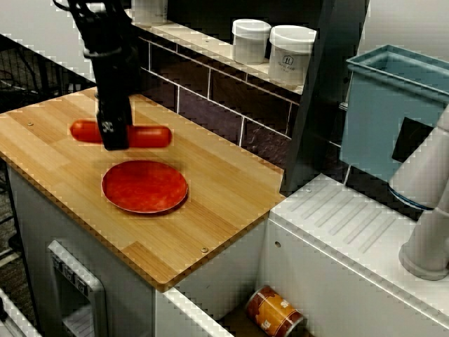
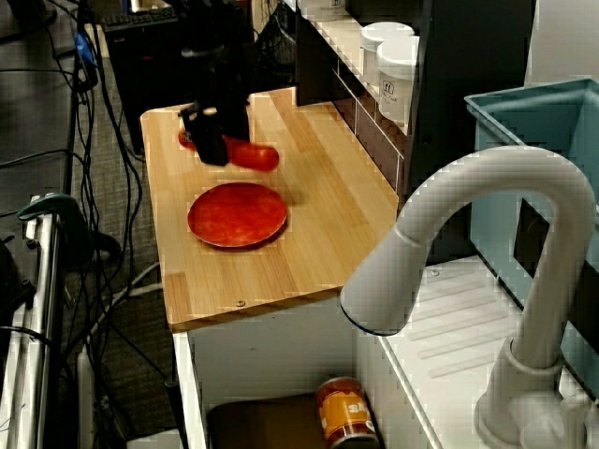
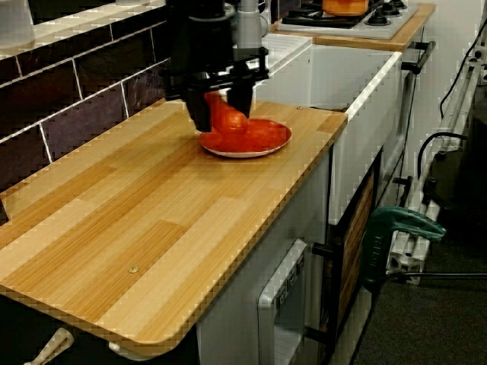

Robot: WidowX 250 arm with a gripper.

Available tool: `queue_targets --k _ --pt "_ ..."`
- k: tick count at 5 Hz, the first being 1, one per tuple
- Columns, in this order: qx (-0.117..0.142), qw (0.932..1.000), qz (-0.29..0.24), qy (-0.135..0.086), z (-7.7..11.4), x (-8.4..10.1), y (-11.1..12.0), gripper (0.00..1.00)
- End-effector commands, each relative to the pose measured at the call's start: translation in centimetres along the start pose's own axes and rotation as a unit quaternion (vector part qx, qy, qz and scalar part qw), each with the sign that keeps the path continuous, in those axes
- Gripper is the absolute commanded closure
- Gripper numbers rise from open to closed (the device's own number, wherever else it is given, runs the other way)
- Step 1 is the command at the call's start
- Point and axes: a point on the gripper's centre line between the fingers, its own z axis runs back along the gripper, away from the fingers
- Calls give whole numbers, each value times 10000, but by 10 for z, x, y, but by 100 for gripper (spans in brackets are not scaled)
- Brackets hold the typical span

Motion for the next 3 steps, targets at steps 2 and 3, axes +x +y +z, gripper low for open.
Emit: queue_targets --k 2,3 --pt "466 9921 1044 -507 34 -80 58 100" --pt "694 9902 1142 -416 23 -95 60 100"
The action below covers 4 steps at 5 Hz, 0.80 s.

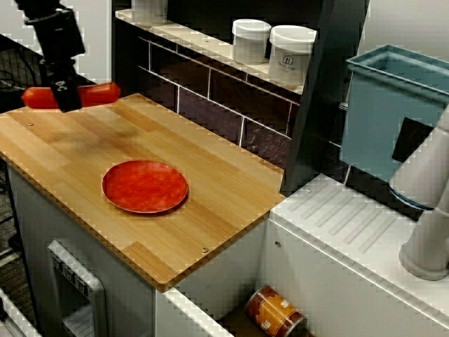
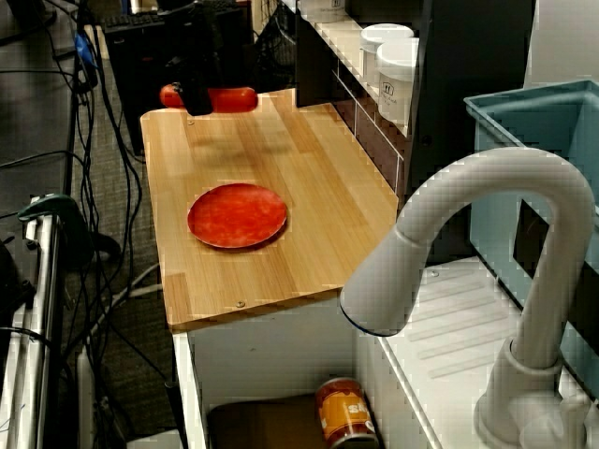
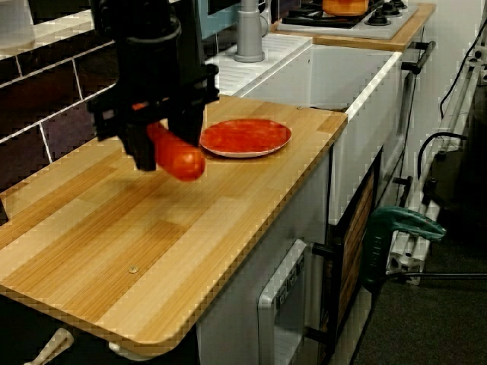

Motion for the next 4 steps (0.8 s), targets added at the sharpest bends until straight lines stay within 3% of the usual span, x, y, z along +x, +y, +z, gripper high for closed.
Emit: queue_targets --k 1,3,4 --pt "502 9987 17 8 1 -33 0 100" --pt "536 9980 222 232 -20 -22 12 100" --pt "445 9985 185 250 -22 -23 11 0"
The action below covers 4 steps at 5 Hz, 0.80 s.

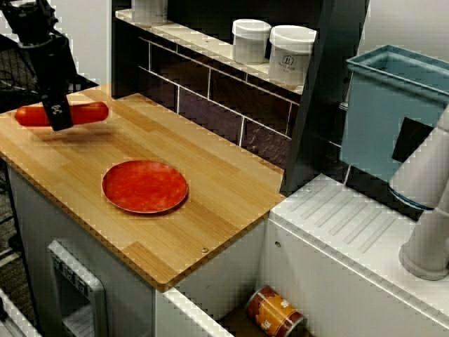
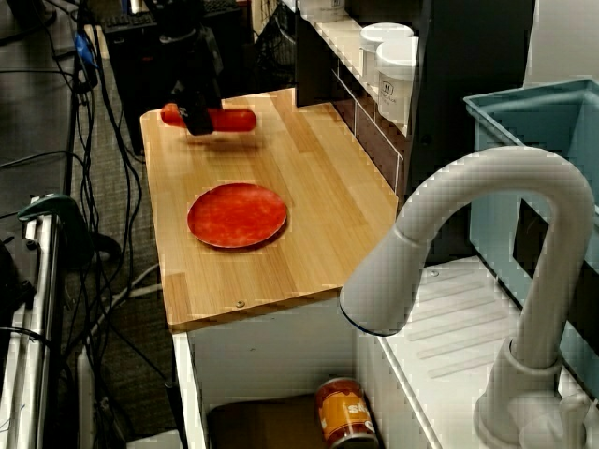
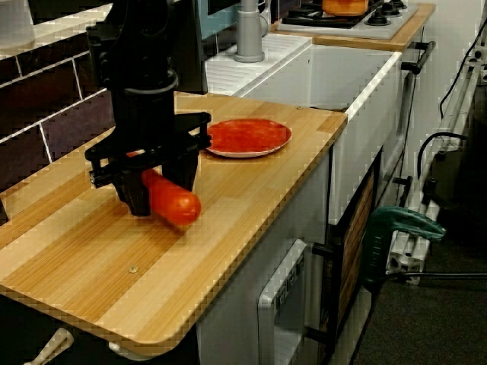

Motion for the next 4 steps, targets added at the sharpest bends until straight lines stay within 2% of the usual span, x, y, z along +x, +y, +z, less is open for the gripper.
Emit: queue_targets --k 1,2,3,4 --pt "86 9999 -36 134 2 -14 -4 0" --pt "61 9998 -100 172 0 -18 -6 0" --pt "-71 9999 -24 156 7 -23 -1 0" --pt "-319 9995 -5 15 19 -26 6 0"
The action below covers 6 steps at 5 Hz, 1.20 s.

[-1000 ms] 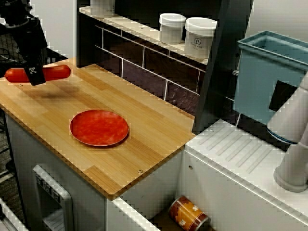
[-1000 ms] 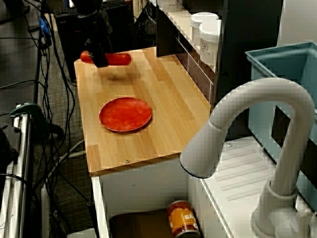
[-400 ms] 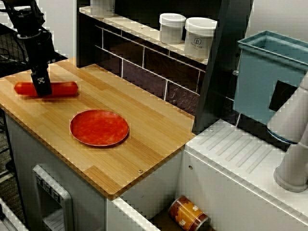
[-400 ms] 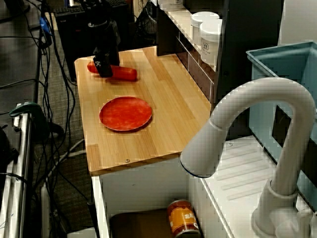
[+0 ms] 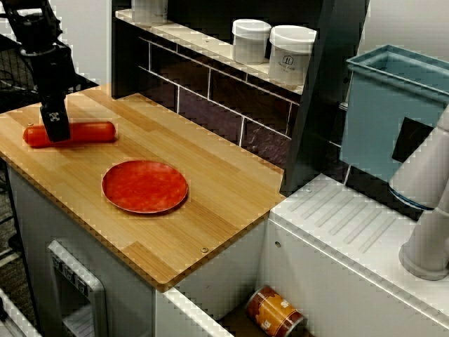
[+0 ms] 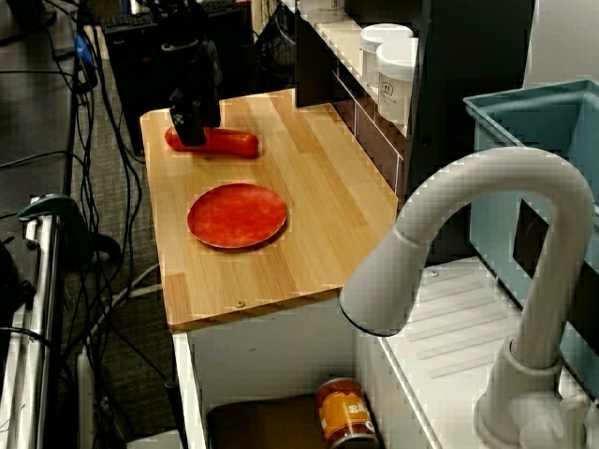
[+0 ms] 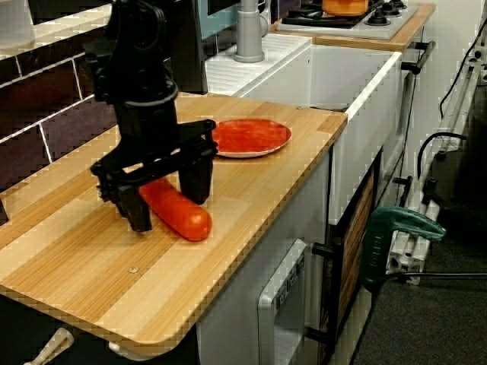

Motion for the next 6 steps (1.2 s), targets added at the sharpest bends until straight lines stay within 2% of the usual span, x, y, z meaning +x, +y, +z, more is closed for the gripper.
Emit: queue_targets --k 1,2,3,5,6 --pt "-137 9993 11 -338 23 -22 18 0" --pt "-120 9990 275 -317 24 -20 37 0" --pt "64 9977 594 -333 19 -20 55 0" --pt "80 9958 810 -427 30 -12 67 0" --pt "-8 9964 736 -427 35 -8 62 0"
